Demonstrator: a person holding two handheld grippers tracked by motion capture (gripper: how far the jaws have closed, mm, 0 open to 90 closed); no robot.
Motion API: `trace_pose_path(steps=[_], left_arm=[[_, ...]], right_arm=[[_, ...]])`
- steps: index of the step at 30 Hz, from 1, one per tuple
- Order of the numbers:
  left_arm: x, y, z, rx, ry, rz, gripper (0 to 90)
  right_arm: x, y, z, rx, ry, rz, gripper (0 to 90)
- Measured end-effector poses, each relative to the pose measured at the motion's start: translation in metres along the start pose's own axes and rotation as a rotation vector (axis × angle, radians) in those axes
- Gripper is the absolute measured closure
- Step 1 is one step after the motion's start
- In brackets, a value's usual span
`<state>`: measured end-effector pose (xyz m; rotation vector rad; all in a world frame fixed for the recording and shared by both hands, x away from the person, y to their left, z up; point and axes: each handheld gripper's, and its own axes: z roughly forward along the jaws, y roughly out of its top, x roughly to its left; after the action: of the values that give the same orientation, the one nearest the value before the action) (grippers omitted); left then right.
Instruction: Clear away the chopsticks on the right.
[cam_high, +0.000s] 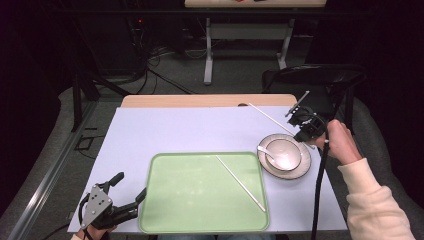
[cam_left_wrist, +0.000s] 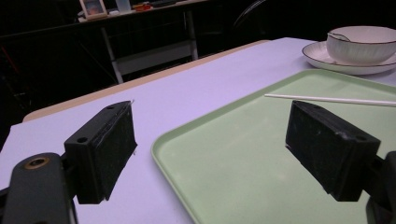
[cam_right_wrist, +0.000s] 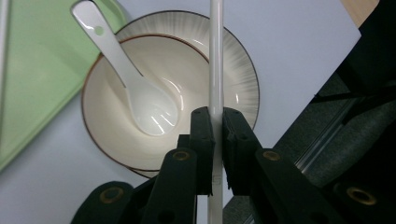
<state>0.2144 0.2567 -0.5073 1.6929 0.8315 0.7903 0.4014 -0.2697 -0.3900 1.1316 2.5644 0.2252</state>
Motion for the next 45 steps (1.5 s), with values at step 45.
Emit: trace_pose_path(steps=[45], left_arm=[[-0.001, 0.0, 0.0, -0.008, -0.004, 0.01, 15.8]], right_arm=[[0.116, -0.009, 0.035, 0.004, 0.174, 0.011, 83.4]])
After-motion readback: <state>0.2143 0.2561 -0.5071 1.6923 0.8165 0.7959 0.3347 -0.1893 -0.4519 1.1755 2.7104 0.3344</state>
